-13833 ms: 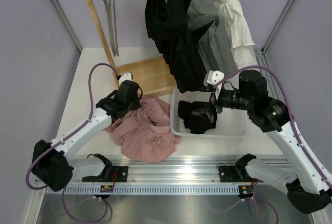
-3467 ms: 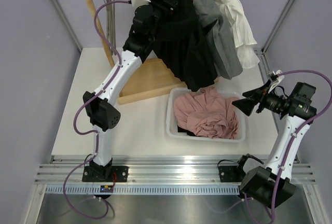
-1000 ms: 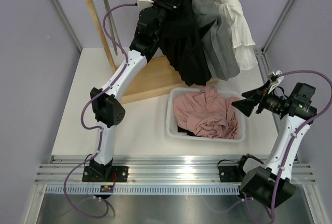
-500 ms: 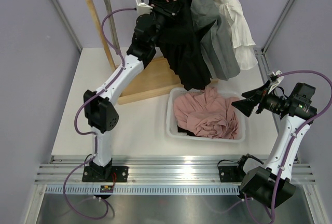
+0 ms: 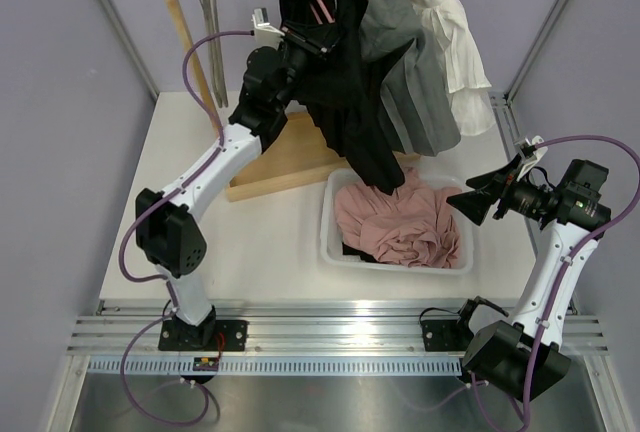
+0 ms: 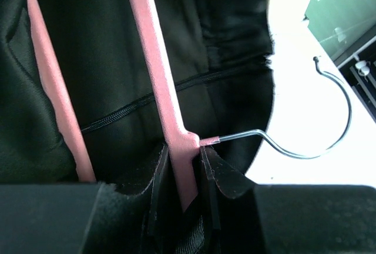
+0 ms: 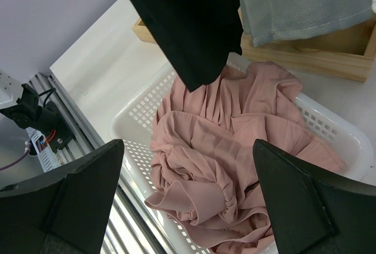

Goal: Remove the skirt from the hanger
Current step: Pick up the hanger from the clothesline.

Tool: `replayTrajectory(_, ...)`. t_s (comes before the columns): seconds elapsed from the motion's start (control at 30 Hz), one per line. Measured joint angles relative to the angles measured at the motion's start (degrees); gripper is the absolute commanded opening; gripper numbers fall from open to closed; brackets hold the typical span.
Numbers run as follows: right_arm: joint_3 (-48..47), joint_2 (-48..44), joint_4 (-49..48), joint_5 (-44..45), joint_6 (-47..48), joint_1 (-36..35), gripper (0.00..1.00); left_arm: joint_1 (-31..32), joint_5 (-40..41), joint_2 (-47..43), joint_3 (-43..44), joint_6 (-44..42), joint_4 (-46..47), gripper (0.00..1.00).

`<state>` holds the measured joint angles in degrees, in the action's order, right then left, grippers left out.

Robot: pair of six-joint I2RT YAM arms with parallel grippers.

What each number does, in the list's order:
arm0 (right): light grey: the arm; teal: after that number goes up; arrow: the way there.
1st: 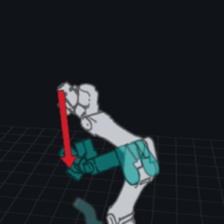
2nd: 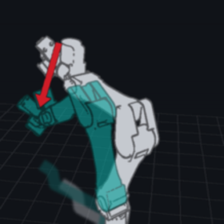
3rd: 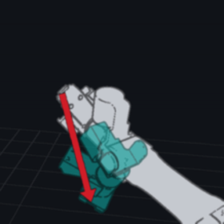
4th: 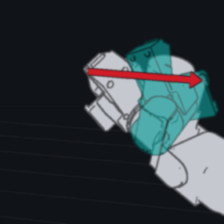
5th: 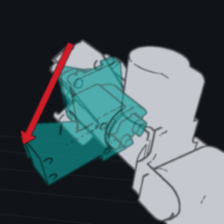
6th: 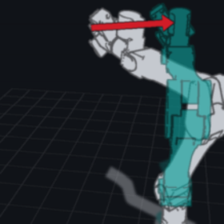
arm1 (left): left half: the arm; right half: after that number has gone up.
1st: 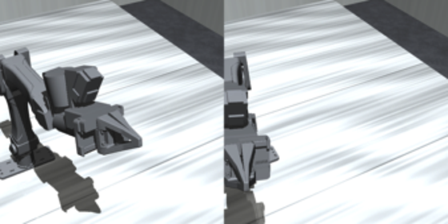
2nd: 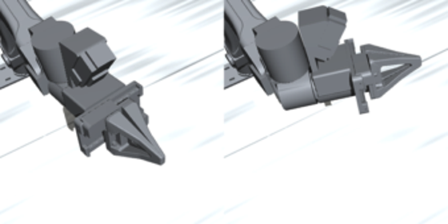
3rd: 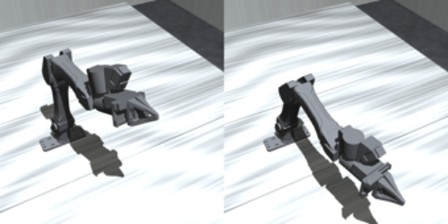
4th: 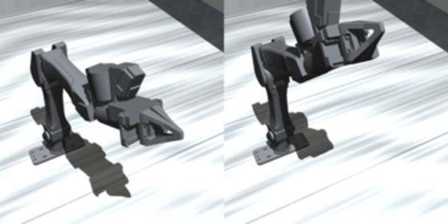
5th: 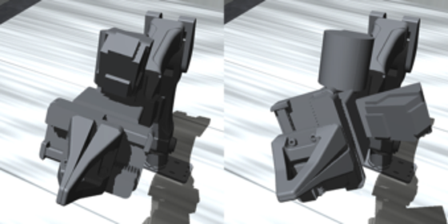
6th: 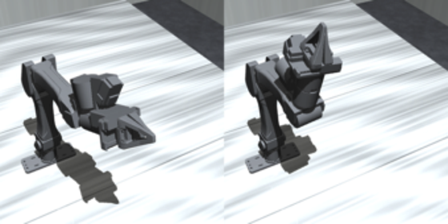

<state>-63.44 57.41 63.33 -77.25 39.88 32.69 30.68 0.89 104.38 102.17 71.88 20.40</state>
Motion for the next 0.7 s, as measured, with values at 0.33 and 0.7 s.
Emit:
replayTrajectory(0.33, -0.3, 0.7, 3.4, -0.4, 3.4, 0.0, 0.99, 0.4, -3.7, -12.6, -17.2, -0.1, 2.4, 0.0)
replayTrajectory(0.7, -10.3, 0.0, 1.6, 5.4, -2.9, -14.8, 0.99, 3.8, -8.1, -24.5, -32.1, -5.1, 0.9, 0.0)
